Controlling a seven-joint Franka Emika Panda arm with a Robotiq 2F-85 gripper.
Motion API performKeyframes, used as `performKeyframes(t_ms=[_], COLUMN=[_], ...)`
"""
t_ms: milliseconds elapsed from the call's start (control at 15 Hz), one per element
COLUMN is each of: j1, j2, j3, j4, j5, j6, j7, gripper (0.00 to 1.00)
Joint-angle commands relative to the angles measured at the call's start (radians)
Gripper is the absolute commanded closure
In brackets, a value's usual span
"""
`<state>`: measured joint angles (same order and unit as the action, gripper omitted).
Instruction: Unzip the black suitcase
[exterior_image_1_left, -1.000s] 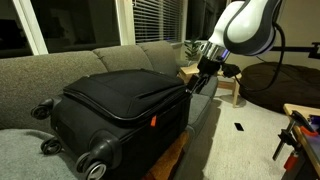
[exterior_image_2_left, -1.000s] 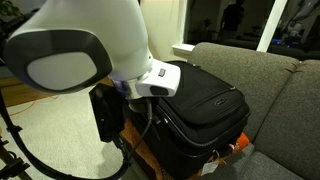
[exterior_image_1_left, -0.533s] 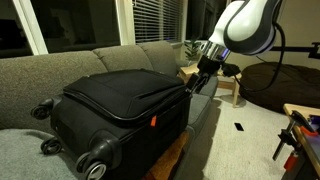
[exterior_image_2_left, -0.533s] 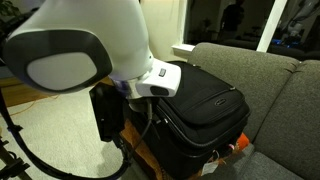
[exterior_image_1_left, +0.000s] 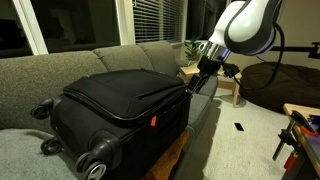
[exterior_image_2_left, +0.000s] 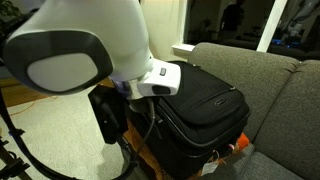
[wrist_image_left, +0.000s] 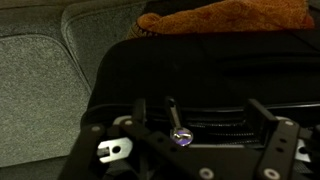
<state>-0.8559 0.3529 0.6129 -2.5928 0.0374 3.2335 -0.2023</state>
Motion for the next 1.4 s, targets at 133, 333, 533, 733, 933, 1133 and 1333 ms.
performKeyframes(t_ms=[133,333,533,733,933,1133,1333], j1=[-0.016,-0.012,-0.009,-0.009,-0.006,-0.006,-0.005], j2=[0.022,0.033,0.040,0.040,0.040,0.042,0.043], j3=[-0.015,-0.014,-0.015,-0.013,-0.016,-0.016,-0.016], j4=[-0.003,0.005,0.010,0.013,0.018,0.021,0.022], j5=[-0.034,-0.034,-0.031,-0.029,-0.028,-0.028,-0.027], j6=[0.016,0.010,0.009,0.009,0.008,0.010,0.011], j7=[-0.061,-0.073,-0.086,-0.090,-0.092,-0.095,-0.096], gripper=[0.00,0.00,0.00,0.00,0.00,0.33,0.53])
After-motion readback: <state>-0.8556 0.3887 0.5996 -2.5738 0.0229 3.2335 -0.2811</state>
